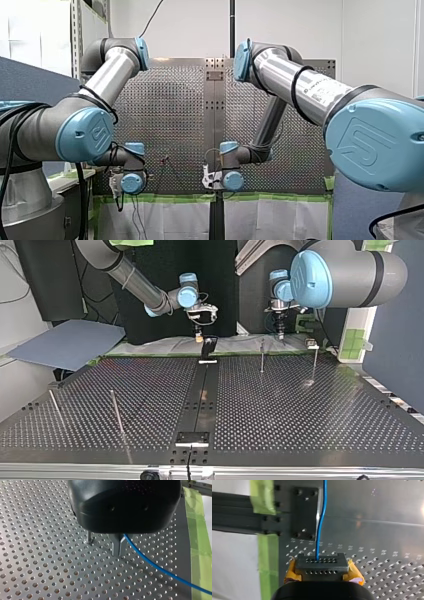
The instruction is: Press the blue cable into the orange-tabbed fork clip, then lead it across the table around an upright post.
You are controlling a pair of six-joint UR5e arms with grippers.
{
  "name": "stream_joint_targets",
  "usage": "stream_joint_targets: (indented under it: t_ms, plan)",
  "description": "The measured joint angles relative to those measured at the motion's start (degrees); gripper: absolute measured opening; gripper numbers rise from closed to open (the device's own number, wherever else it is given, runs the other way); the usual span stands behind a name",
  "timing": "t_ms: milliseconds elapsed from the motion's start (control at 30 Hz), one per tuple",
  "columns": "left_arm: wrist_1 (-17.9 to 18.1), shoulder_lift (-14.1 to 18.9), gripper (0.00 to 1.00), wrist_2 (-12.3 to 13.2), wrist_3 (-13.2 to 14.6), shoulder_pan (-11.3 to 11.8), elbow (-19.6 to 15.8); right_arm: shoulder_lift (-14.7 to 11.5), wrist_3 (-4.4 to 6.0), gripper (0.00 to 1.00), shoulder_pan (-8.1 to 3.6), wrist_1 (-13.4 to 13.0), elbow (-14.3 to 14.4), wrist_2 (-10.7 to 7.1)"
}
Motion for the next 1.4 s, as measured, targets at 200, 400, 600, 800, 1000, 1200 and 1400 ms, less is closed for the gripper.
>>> stream_joint_targets:
  t_ms: [200,400,600,800,1000,1200,1400]
  plan:
    - [-0.27,0.64,0.0,-0.19,0.15,0.29,0.04,0.0,-1.77,0.0,0.55,1.08,-2.41,-0.22]
    - [-0.79,2.01,0.0,-0.02,-0.48,0.33,0.68,0.0,-2.92,0.0,0.26,1.78,-2.88,-0.27]
    - [-2.12,2.17,0.0,0.14,-0.89,0.38,1.6,0.0,-2.95,0.0,-0.21,1.84,-2.96,-0.27]
    - [-2.92,2.39,0.0,0.04,-0.08,0.45,1.5,0.0,-4.18,0.0,0.12,2.45,-3.04,-0.23]
    - [-3.79,2.46,0.0,-0.1,0.89,0.08,1.19,0.0,-5.15,0.0,0.3,3.41,-3.05,0.45]
    - [-3.72,2.56,0.0,0.0,1.62,0.23,-0.06,-0.05,-5.17,0.0,0.36,3.67,-3.06,0.97]
    - [-3.25,3.42,0.0,0.7,1.98,0.48,-1.2,-0.43,-5.59,0.0,0.56,4.0,-3.06,1.02]
